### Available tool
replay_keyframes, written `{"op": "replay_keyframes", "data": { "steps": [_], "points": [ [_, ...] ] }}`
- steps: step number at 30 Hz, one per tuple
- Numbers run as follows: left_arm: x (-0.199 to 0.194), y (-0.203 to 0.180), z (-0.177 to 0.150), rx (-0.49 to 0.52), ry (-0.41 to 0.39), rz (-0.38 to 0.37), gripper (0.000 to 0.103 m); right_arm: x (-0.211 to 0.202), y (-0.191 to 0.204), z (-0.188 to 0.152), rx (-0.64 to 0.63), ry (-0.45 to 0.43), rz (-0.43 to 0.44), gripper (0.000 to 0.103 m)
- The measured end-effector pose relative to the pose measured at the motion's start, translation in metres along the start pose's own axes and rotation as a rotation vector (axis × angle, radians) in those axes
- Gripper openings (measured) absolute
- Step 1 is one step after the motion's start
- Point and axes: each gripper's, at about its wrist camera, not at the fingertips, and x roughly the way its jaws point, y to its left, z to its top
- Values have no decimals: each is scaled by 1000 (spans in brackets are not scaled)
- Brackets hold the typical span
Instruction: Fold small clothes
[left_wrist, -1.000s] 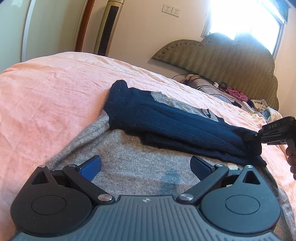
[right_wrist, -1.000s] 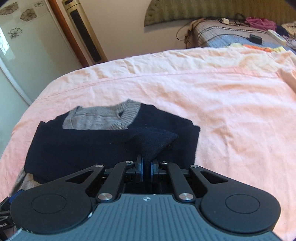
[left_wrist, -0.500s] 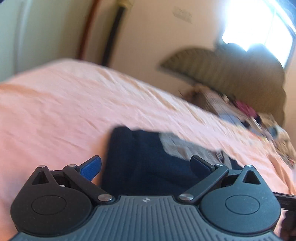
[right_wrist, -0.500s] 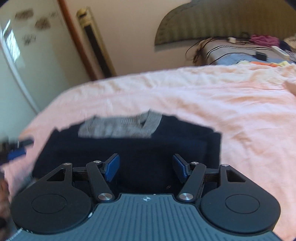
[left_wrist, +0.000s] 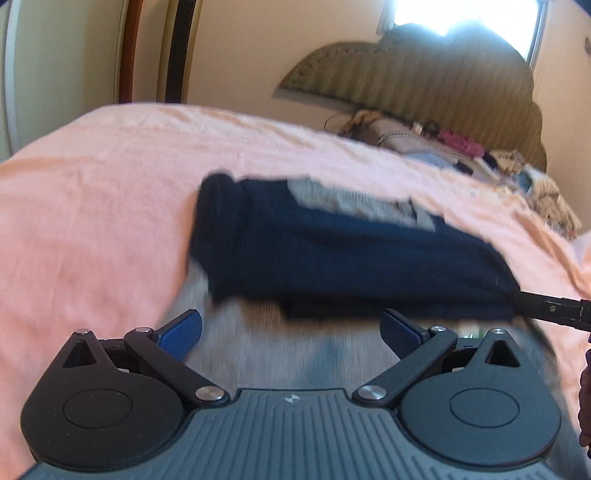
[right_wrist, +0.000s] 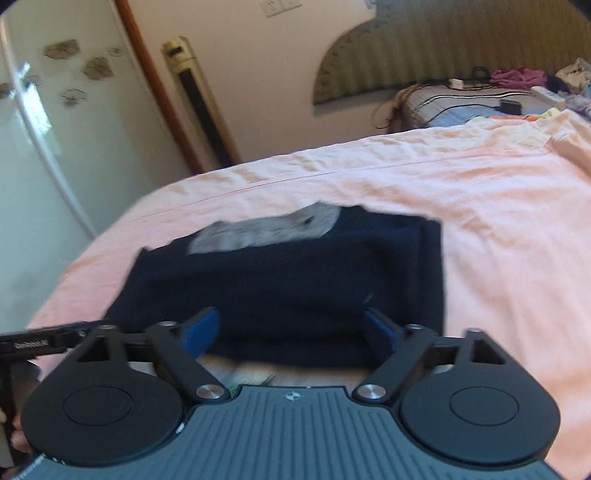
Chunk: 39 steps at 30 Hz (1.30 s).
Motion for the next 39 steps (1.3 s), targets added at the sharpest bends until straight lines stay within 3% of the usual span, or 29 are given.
{"op": "replay_keyframes", "data": {
  "steps": [2, 4, 7, 10, 13, 14, 15, 16, 17, 19, 20, 23, 26, 28, 29, 30, 31, 33, 36, 37, 39],
  "points": [
    [5, -9, -19, 73, 20, 65, 103, 9, 8, -21, -47, 69, -64, 93],
    [3, -17, -33, 210, -25, 118, 103, 5, 14, -43, -213, 20, -146, 97],
    [1, -3, -30, 201, -11, 114, 103, -5, 0, -43, -182, 16, -225, 98],
    [-12, -9, -30, 180, 29, 148, 103, -15, 12, -42, -168, 43, -298, 94],
    [-22, -24, -45, 173, 45, 88, 103, -29, 38, -52, -162, 34, -173, 97],
    [-21, -30, -53, 212, 43, 108, 103, -26, 45, -61, -193, 61, -176, 99],
    [-25, -31, -62, 244, -10, 119, 103, -19, 47, -72, -233, 99, -200, 99],
    [-27, -29, -67, 254, -31, 115, 103, -25, 45, -83, -276, 33, -204, 103],
    [-29, -22, -66, 232, -17, 98, 103, -32, 34, -81, -219, 36, -185, 103],
    [-36, -9, -67, 226, -12, 117, 103, -41, 16, -77, -205, 32, -272, 103],
    [-40, -5, -69, 234, -20, 127, 103, -47, 8, -77, -178, 32, -269, 102],
    [-56, -7, -71, 212, 15, 170, 103, -65, 24, -77, -173, 41, -325, 94],
    [-71, -24, -79, 176, 21, 71, 103, -81, 59, -86, -182, 27, -155, 102],
    [-71, -40, -93, 234, 35, 45, 103, -70, 76, -102, -239, 99, -108, 102],
    [-68, -46, -101, 280, 41, 58, 103, -61, 79, -114, -291, 131, -140, 103],
    [-72, -44, -109, 300, -10, 58, 103, -68, 78, -125, -361, 60, -132, 103],
    [-73, -38, -110, 290, -8, 44, 103, -71, 66, -121, -296, 65, -104, 103],
    [-77, -23, -107, 256, 8, 57, 103, -78, 47, -117, -268, 54, -201, 103],
    [-88, -11, -110, 244, 15, 101, 103, -89, 36, -111, -211, 75, -273, 102],
    [-93, -13, -111, 240, 23, 112, 103, -94, 43, -111, -186, 79, -281, 99],
    [-102, -22, -114, 227, 36, 88, 103, -101, 64, -115, -174, 74, -206, 100]
  ]
}}
